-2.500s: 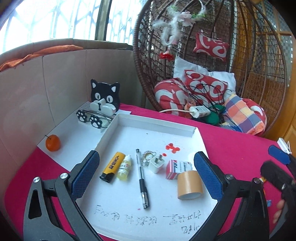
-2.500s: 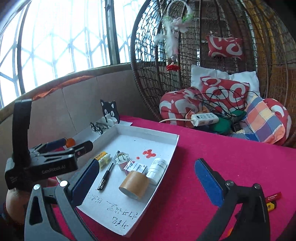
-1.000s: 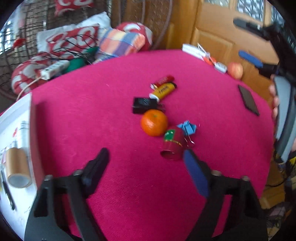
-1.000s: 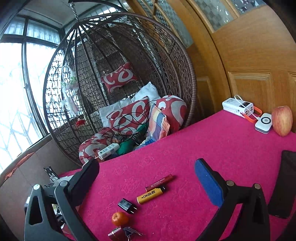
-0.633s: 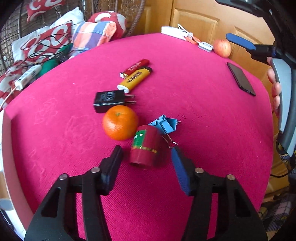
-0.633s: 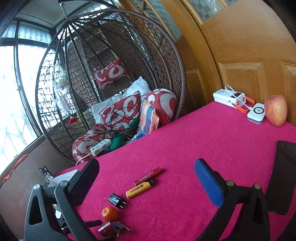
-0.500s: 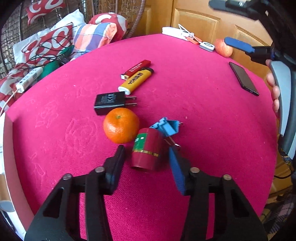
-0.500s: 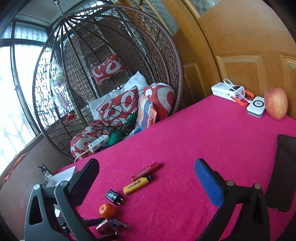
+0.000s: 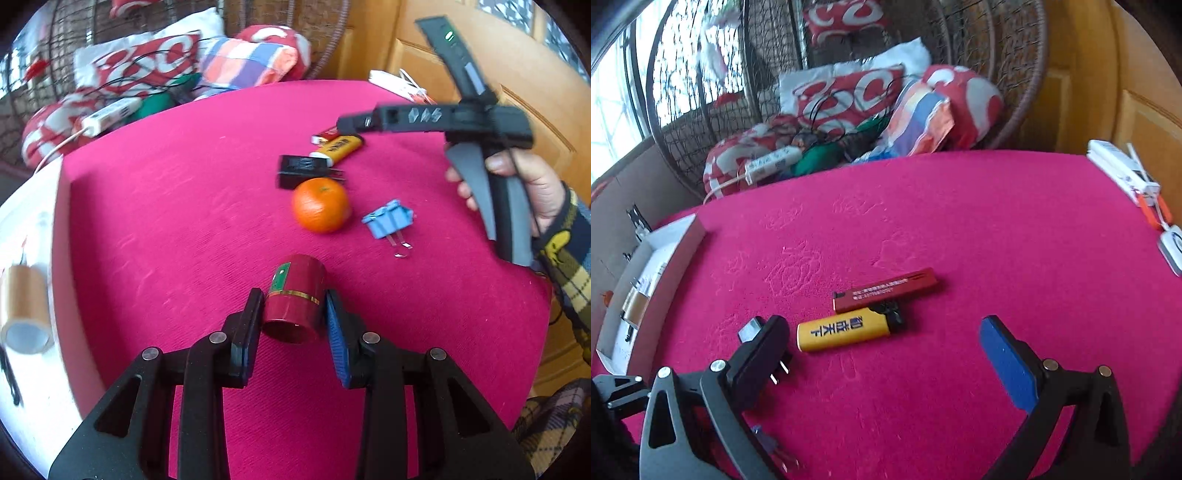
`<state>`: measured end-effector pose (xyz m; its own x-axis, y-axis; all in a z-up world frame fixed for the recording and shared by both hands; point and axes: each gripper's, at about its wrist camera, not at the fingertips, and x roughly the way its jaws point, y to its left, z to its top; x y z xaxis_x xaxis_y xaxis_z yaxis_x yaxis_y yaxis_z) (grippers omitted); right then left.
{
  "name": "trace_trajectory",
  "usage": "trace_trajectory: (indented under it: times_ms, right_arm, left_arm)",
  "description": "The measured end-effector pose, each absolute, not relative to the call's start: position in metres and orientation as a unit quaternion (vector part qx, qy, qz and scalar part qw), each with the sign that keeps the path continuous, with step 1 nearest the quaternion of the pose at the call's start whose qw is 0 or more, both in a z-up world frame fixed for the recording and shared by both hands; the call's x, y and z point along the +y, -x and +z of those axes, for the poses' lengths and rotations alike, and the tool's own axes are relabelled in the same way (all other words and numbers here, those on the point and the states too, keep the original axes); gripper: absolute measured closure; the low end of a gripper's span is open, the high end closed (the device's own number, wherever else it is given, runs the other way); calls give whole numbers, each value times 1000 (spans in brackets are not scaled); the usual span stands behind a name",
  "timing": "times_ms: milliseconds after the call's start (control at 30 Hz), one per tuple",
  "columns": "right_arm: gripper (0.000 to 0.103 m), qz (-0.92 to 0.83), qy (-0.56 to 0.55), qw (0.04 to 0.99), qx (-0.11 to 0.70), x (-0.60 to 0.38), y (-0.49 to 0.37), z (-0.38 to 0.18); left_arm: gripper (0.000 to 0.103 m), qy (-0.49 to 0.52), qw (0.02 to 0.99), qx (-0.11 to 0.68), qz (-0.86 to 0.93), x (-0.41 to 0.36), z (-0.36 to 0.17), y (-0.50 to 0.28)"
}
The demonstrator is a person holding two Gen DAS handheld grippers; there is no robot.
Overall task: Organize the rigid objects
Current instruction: 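Grasp the red tin with the left tool while the right tool grasps the yellow lighter, then lift the red tin and yellow lighter toward the white tray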
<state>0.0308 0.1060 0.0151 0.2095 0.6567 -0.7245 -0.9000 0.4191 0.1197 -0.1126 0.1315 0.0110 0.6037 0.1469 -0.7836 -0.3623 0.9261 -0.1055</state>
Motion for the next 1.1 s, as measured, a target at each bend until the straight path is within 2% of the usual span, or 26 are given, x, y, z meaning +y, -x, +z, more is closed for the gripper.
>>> trace_trajectory:
  times_ms: [167,333,400,433,467,733,967,1100]
  right_arm:
    - [0,513,221,741,373,126,-20,-6]
    - [1,517,246,735,364,130,-13,-6]
    - [11,511,256,740,356,130,-10,-6]
    - [22,511,257,742,350,129,-9,-5]
    - [22,512,256,743,348,128,-8,-4]
    - [23,507,178,766,353,88,-7,14]
    - [23,533,93,789,291,30,0,82]
    - [23,574,98,766,272,35,22,99]
  left_arm:
    - [70,148,886,411,155,138,6,127]
    - [70,127,888,411,164,132,5,125]
    - [70,128,888,409,166,132,5,126]
    - [70,131,888,408,166,131,5,126]
    - [71,134,888,407,167,131,6,127]
    - [74,123,899,380,181,132,24,134]
    - [74,120,910,342,203,136,47,146]
    - [74,131,910,323,224,139,55,156]
